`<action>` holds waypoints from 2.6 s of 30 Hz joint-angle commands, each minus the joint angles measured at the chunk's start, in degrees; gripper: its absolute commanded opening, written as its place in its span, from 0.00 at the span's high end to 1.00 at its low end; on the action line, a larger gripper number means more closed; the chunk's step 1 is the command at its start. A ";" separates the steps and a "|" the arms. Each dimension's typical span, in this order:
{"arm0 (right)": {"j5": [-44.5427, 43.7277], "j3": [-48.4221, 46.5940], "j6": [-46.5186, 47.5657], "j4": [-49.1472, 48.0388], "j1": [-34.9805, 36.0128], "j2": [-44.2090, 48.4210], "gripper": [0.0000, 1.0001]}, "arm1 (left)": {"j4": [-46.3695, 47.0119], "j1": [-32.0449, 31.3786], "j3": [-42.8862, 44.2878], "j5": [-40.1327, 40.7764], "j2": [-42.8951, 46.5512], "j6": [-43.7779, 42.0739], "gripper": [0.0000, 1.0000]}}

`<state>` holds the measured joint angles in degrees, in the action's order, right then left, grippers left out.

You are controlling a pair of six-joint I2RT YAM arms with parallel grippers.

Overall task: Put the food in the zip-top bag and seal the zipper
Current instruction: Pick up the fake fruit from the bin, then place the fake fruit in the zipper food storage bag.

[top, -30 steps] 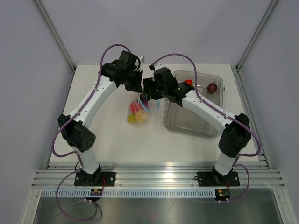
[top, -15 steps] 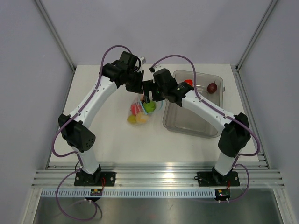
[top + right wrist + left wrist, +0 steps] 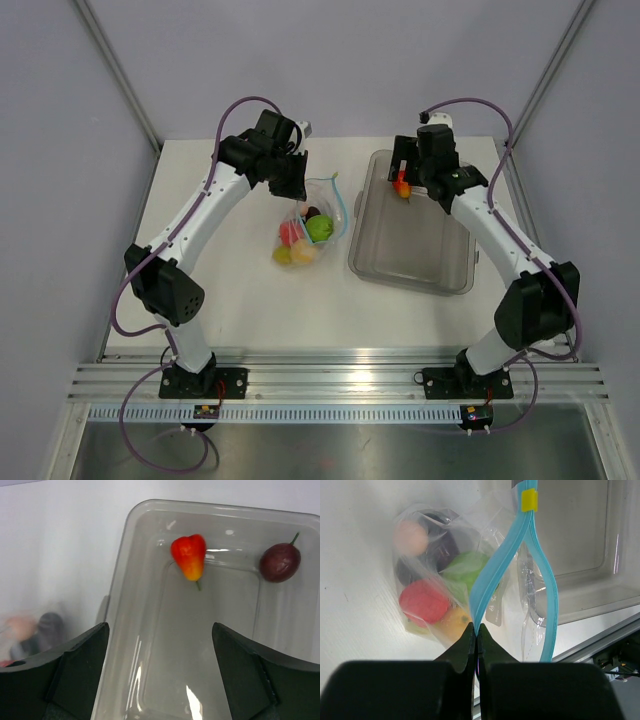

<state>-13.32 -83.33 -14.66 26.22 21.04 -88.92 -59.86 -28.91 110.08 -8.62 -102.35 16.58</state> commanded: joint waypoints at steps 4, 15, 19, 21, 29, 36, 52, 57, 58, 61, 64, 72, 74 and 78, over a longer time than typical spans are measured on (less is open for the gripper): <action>3.74 -3.75 4.02 -6.53 -7.05 -12.57 0.05 | 1.76 -0.10 1.27 -0.52 1.27 0.65 1.00; 8.05 -17.99 5.08 -6.53 -10.40 -33.14 0.00 | 0.88 -0.01 1.63 0.27 0.66 -0.14 1.00; 7.87 -22.74 4.99 -4.61 -10.75 -38.15 0.01 | 0.79 -0.01 1.71 0.19 0.13 -0.32 1.00; 7.43 -26.25 4.81 -3.11 -10.84 -41.41 0.00 | 0.79 -0.01 1.98 0.01 -0.22 -0.23 1.00; 6.82 -32.42 2.79 -1.17 -11.19 -47.40 0.07 | -0.09 -0.01 2.33 0.71 -0.05 -0.49 1.00; 7.43 -25.68 -0.37 -2.74 -11.19 -40.47 0.39 | 0.09 -0.10 1.89 0.27 -0.31 -0.14 1.00; 10.60 -0.52 -5.82 -1.61 2.77 0.41 0.47 | 1.05 -0.19 -0.39 -0.87 1.79 0.38 1.00; 10.68 -2.36 -7.75 -1.70 9.01 3.14 0.47 | 1.14 -0.19 -1.01 -0.61 2.50 0.47 1.00; 10.77 -2.80 -7.84 -1.61 10.59 2.80 0.47 | 1.23 -0.19 -1.01 -0.69 2.68 0.56 1.00; 10.95 -4.38 -8.37 -1.26 13.75 0.60 0.47 | 1.32 -0.19 -1.01 -1.31 2.68 0.82 1.00; 10.34 -5.70 -8.37 -1.78 16.22 -1.33 0.46 | 1.50 -0.19 -1.62 -1.66 3.03 0.91 1.00; 10.15 -9.57 -7.85 -0.64 19.22 -7.74 0.36 | 2.29 -0.19 -2.24 -2.19 3.64 0.91 1.00; 10.33 -10.36 -7.58 -0.55 19.30 -8.54 0.22 | 2.20 -0.19 -2.33 -2.71 3.82 0.91 1.00; 9.98 -10.45 -7.49 -0.82 19.39 -8.72 0.15 | 2.64 -0.19 -2.59 -3.07 3.64 0.82 1.00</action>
<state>-2.39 -90.74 -22.52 26.37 40.07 -98.02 -59.46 -28.93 107.46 -9.87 -101.27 17.06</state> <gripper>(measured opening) 0.843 0.005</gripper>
